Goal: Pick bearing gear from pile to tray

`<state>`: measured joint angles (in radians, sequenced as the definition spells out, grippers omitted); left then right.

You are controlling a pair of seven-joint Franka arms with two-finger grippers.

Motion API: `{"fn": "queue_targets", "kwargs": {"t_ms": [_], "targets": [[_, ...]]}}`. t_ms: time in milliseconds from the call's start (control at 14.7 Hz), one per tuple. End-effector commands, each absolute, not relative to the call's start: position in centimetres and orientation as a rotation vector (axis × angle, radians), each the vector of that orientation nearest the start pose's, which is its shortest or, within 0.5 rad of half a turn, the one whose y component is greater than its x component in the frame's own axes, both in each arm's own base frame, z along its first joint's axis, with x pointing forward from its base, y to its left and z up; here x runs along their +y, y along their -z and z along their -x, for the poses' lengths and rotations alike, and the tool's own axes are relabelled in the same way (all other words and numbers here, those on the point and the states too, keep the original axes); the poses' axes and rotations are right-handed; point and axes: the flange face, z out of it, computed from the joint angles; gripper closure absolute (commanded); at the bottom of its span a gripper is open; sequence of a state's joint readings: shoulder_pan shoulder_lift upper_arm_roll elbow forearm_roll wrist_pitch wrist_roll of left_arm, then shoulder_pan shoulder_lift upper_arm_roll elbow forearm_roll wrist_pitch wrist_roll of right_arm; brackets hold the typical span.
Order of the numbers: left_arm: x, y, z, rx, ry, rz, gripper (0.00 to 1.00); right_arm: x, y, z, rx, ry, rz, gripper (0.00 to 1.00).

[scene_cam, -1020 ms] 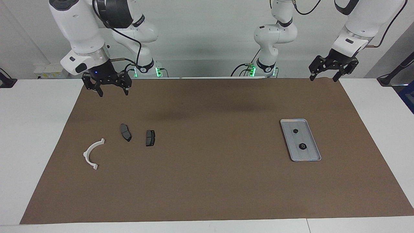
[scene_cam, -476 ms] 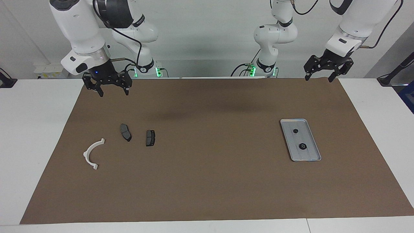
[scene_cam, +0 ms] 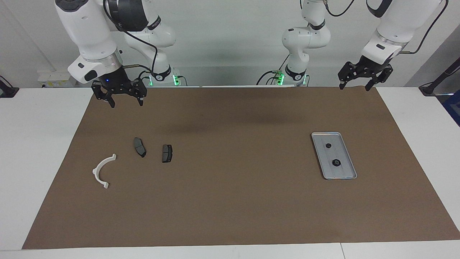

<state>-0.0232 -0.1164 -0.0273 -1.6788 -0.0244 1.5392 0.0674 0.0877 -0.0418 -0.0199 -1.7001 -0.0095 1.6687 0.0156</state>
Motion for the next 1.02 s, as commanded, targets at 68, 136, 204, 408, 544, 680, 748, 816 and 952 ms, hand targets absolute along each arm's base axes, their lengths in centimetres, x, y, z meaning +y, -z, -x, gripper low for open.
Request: {"fn": "queue_targets", "kwargs": {"t_ms": [68,136,204,408,544,680,748,816,952], "targets": [[-3.3,-63.5,-51.2,0.108,-0.032,3.144,0.0,3.15,-59.73,-54.32,-0.101,0.023,3.122,0.0],[-3.22,-63.48,-51.17,0.113,-0.036,3.144,0.0,2.9,-59.74,-54.35,-0.093,0.026,3.122,0.0],[-3.3,-63.47,-51.14,0.125,-0.039,3.143,0.0,2.92,-59.75,-54.42,-0.093,0.028,3.121,0.0],[-3.33,-63.04,-51.07,0.128,-0.053,3.146,0.0,2.83,-59.77,-54.46,-0.088,0.033,3.121,0.0],[-3.33,-63.16,-51.08,0.128,-0.044,3.146,0.0,2.84,-59.76,-54.5,-0.088,0.033,3.121,0.0],[-3.33,-63.17,-51.09,0.128,-0.041,3.146,0.0,2.92,-59.85,-54.46,-0.091,0.035,3.12,0.0],[-3.33,-63.03,-51.08,0.128,-0.046,3.146,0.0,3.0,-59.78,-54.45,-0.095,0.033,3.12,0.0],[-3.33,-63.11,-51.04,0.128,-0.044,3.146,0.0,3.0,-59.77,-54.45,-0.095,0.033,3.12,0.0],[-3.33,-63.18,-50.99,0.128,-0.041,3.146,0.0,3.08,-59.78,-54.44,-0.098,0.033,3.12,0.0]]}}
